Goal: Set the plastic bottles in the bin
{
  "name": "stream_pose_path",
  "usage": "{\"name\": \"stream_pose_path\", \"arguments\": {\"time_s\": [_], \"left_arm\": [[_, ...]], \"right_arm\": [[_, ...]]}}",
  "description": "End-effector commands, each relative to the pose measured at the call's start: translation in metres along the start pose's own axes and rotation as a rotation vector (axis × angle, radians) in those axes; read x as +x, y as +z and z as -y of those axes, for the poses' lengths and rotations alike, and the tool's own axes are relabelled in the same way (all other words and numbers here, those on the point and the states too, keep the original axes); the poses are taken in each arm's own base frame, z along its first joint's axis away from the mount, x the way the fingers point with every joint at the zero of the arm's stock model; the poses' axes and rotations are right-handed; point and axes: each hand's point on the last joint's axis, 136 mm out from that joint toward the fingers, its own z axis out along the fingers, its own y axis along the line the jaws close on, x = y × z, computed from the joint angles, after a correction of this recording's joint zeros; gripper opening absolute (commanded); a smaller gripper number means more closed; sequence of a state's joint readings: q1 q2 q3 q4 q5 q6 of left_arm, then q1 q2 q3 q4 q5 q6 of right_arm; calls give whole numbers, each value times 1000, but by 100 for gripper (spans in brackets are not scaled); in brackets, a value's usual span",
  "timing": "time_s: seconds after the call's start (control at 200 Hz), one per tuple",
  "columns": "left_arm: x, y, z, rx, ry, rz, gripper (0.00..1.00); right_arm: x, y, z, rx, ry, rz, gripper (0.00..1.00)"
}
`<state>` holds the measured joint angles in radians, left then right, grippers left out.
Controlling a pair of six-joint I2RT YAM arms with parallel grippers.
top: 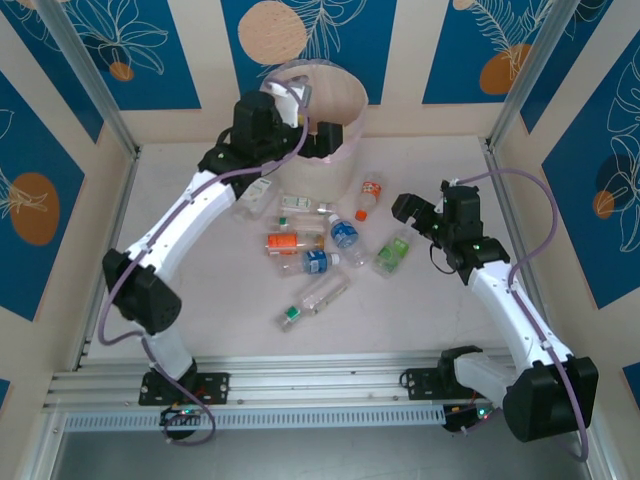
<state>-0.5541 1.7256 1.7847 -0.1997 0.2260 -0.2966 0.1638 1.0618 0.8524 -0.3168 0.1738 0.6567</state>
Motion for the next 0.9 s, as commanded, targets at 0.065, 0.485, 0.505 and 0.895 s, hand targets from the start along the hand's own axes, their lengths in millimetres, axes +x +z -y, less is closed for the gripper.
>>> {"name": "stream_pose_path", "arguments": {"time_s": [0.065, 0.485, 0.505, 0.895], "left_arm": [[-25, -38, 12, 6, 83, 211, 100], [33, -72, -30, -152, 8, 286, 100], [35, -73, -32, -159, 7, 281, 100], [51, -83, -52, -238, -2, 255, 100]], "right_arm": [[20, 7, 25, 92, 72, -50, 99], [63, 28, 39, 182, 160, -147, 99], [65, 31, 39, 183, 162, -155, 99], [92, 75, 65, 409, -29, -365, 100]]}}
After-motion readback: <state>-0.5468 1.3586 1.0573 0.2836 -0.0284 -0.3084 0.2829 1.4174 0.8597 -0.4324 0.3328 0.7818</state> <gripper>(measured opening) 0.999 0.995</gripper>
